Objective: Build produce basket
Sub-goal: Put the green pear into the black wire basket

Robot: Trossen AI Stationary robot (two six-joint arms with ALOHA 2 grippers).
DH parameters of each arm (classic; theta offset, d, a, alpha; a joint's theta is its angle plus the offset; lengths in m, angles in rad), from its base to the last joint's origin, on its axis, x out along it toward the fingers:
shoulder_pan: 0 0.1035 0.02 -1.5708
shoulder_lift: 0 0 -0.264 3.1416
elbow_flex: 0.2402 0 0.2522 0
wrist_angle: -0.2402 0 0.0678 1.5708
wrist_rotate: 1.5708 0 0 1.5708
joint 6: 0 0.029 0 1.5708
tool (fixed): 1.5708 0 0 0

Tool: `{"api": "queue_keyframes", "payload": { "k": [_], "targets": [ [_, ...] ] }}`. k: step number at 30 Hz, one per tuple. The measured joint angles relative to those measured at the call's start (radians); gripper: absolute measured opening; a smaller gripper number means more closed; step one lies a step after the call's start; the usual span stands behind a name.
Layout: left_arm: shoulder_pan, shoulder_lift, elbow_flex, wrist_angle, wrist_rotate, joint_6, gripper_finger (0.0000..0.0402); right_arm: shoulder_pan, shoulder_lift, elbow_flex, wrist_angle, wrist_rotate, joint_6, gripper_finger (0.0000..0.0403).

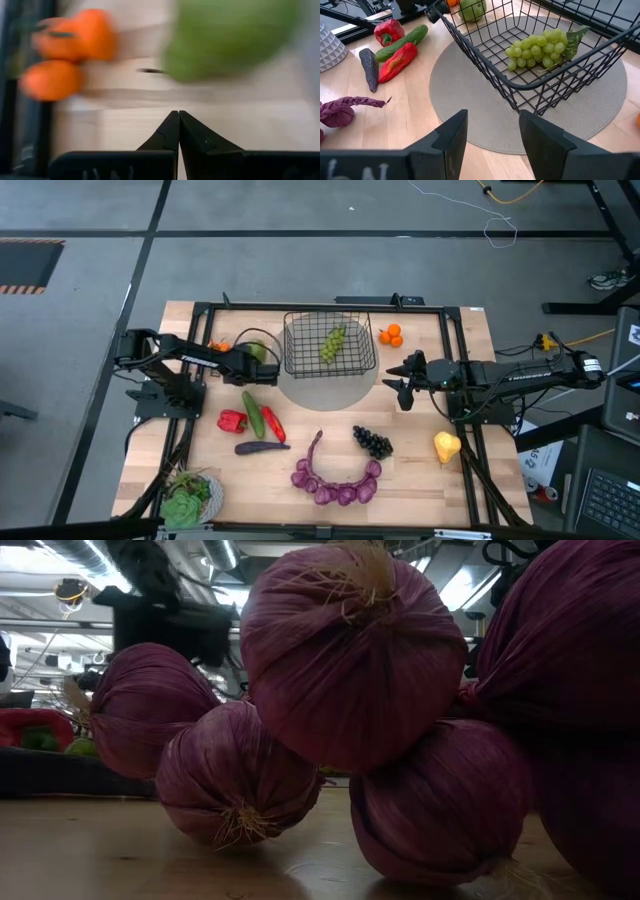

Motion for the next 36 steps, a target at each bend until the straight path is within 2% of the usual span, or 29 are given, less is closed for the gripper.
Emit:
{"api": "queue_keyframes", "payload": {
  "k": [7, 10, 15, 19, 26, 31, 36],
  "targets": [
    [0.036, 0.000, 0.036, 0.296, -0.036, 0.333, 0.0001, 0.000, 0.000, 0.000, 0.000, 0.000, 0.001, 0.0181],
    [0.081, 0.000, 0.036, 0.334, -0.030, 0.397, 0.0001, 0.000, 0.000, 0.000, 0.000, 0.000, 0.001, 0.0181],
    [0.145, 0.000, 0.025, 0.331, -0.040, 0.413, 0.0000, 0.000, 0.000, 0.000, 0.001, 0.000, 0.001, 0.0181],
    [0.166, 0.000, 0.016, 0.326, -0.101, 0.406, 0.0000, 0.000, 0.000, 0.000, 0.001, 0.000, 0.001, 0.0181],
    [0.165, 0.000, 0.016, 0.334, -0.284, 0.405, 0.0000, 0.000, 0.000, 0.000, 0.001, 0.000, 0.001, 0.0181],
    [0.167, 0.000, 0.016, 0.334, -0.308, 0.396, 0.0000, 0.000, 0.000, 0.000, 0.001, 0.000, 0.001, 0.0181],
    [0.121, 0.000, 0.016, 0.301, -0.343, 0.324, 0.0000, 0.000, 0.000, 0.000, 0.001, -0.001, 0.002, 0.0181]
  ]
}}
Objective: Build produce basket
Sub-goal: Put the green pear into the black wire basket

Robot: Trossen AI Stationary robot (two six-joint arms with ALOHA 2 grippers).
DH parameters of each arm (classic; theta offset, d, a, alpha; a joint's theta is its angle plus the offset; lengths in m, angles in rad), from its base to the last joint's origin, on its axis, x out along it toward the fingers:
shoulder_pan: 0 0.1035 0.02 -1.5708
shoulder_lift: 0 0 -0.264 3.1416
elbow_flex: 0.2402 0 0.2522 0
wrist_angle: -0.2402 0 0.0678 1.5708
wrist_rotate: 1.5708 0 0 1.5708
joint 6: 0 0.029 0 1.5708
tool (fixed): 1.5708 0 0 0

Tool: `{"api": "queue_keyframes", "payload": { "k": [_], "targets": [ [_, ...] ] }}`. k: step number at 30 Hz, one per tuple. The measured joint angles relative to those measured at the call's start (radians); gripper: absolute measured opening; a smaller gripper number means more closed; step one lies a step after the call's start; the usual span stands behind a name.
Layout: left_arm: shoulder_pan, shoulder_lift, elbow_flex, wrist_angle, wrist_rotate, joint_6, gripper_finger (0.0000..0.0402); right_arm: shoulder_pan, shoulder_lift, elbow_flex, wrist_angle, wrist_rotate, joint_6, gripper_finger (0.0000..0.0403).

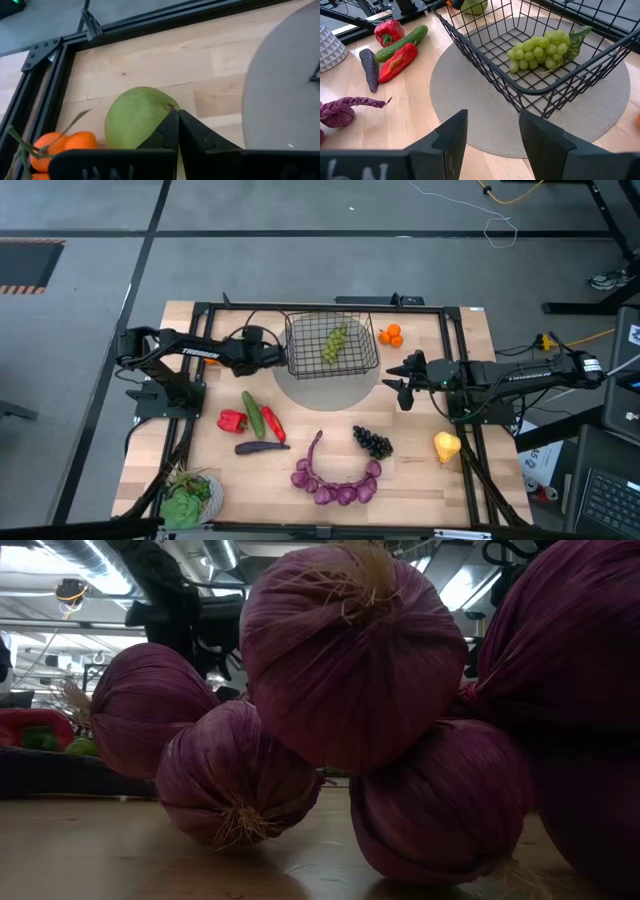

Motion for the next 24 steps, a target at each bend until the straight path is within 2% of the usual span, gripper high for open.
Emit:
{"api": "queue_keyframes", "payload": {
  "k": [10, 14, 16, 20, 24],
  "targets": [
    [-0.072, 0.000, 0.000, -0.343, -0.056, -0.350, 0.0000, 0.000, 0.000, 0.000, 0.000, 0.000, 0.023, 0.0181],
    [-0.098, 0.000, 0.000, -0.389, -0.056, -0.408, 0.0000, 0.000, 0.000, 0.000, 0.000, 0.000, 0.022, 0.0181],
    [-0.100, 0.000, 0.001, -0.416, -0.030, -0.435, 0.0000, 0.000, 0.000, 0.000, 0.000, 0.000, 0.022, 0.0181],
    [-0.064, 0.000, -0.001, -0.496, 0.125, -0.460, 0.0000, 0.000, 0.000, 0.000, 0.000, 0.000, 0.021, 0.0181],
    [-0.049, 0.000, -0.026, -0.478, 0.132, -0.471, 0.0000, 0.000, 0.000, 0.000, 0.000, 0.000, 0.016, 0.0181]
  ]
}}
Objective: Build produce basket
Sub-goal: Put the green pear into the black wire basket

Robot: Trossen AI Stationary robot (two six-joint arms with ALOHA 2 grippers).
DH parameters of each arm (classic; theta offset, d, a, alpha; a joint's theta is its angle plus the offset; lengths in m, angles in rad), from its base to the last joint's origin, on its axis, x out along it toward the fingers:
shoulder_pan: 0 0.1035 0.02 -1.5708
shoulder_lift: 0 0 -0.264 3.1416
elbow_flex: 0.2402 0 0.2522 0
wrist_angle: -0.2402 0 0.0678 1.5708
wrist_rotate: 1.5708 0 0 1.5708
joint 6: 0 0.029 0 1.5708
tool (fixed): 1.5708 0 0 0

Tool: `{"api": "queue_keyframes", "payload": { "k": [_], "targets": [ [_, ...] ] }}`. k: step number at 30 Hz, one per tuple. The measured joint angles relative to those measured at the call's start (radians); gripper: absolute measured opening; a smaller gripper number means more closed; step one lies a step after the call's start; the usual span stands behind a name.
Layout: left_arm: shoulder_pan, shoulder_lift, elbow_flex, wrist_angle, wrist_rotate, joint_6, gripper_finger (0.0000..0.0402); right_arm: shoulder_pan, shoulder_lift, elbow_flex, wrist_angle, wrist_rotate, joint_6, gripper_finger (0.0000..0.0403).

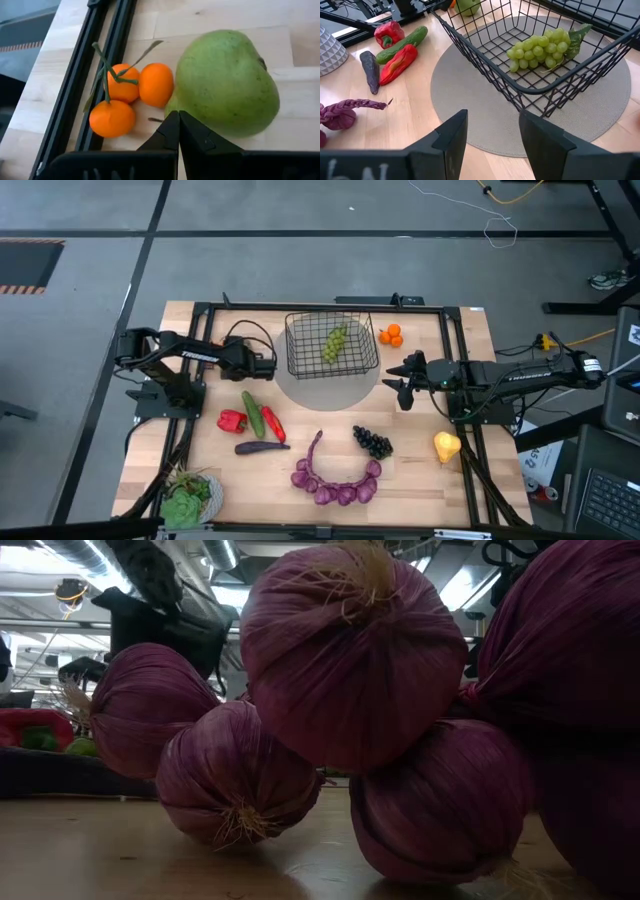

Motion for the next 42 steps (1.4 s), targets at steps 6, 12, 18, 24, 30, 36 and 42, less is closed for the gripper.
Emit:
{"api": "queue_keyframes", "payload": {
  "k": [6, 12, 18, 24, 30, 36, 42],
  "targets": [
    [0.027, 0.000, -0.057, 0.042, 0.001, -0.005, 0.0000, 0.000, 0.000, 0.000, 0.000, 0.000, -0.019, 0.0181],
    [0.048, 0.000, -0.134, 0.130, 0.031, -0.005, 0.0000, 0.000, 0.000, 0.000, 0.000, 0.000, -0.020, 0.0181],
    [0.048, 0.000, -0.166, 0.189, 0.004, -0.005, 0.0000, 0.000, 0.000, 0.000, 0.000, 0.000, -0.018, 0.0181],
    [0.048, 0.000, -0.166, 0.198, -0.069, -0.006, 0.0000, 0.000, 0.000, 0.000, 0.000, 0.000, -0.018, 0.0181],
    [0.076, 0.000, -0.166, 0.222, -0.092, 0.001, 0.0000, 0.000, 0.000, 0.000, 0.000, 0.000, -0.018, 0.0181],
    [0.097, 0.000, -0.166, 0.294, 0.049, 0.105, 0.0000, 0.000, 0.000, 0.000, 0.000, 0.000, -0.017, 0.0181],
    [0.047, 0.000, -0.165, 0.422, 0.111, 0.170, 0.0000, 0.000, 0.000, 0.000, 0.000, 0.000, -0.017, 0.0181]
  ]
}}
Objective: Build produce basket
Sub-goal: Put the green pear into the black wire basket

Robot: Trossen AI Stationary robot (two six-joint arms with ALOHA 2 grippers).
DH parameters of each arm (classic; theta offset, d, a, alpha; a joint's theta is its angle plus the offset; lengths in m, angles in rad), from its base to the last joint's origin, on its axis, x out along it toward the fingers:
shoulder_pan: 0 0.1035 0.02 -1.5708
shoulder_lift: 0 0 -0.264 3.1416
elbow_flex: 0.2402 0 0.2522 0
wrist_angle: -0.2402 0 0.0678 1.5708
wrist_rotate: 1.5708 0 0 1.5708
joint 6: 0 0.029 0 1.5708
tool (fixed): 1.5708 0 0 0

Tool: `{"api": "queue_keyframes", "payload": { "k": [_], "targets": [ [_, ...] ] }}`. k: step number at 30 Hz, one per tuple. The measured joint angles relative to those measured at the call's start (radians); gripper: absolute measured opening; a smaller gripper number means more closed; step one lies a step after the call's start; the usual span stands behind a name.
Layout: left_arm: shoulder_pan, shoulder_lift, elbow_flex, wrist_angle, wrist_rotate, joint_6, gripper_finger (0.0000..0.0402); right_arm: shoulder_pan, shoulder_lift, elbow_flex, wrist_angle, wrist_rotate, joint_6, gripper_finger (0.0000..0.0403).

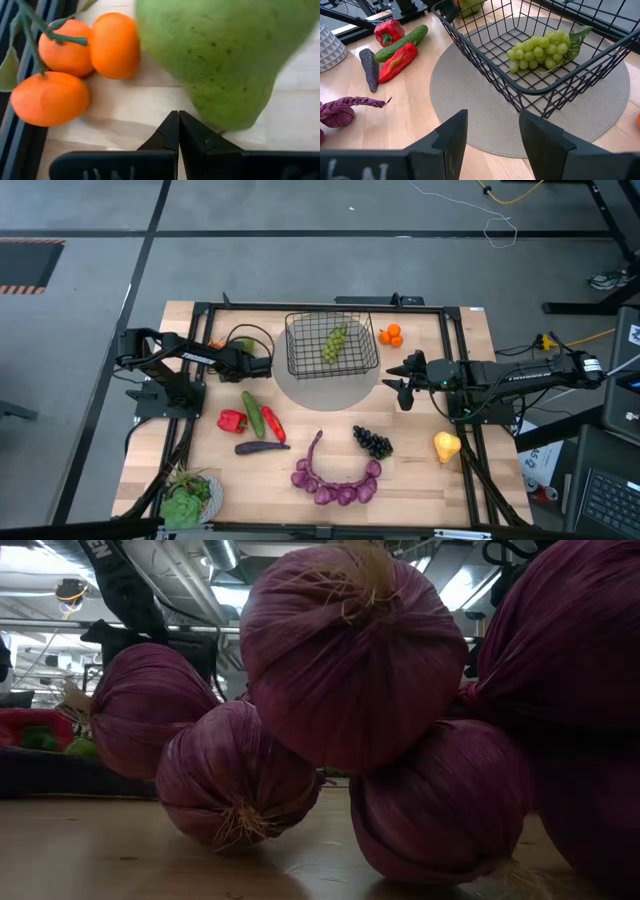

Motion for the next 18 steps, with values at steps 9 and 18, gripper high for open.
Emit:
{"api": "queue_keyframes", "payload": {
  "k": [9, 18],
  "targets": [
    [-0.039, 0.000, 0.023, 0.009, -0.010, 0.013, 0.0000, 0.000, 0.000, 0.000, 0.000, 0.000, 0.000, 0.0181],
    [-0.059, 0.000, 0.081, -0.083, 0.024, 0.015, 0.0000, 0.000, 0.000, 0.000, 0.000, 0.000, 0.000, 0.0181]
  ]
}}
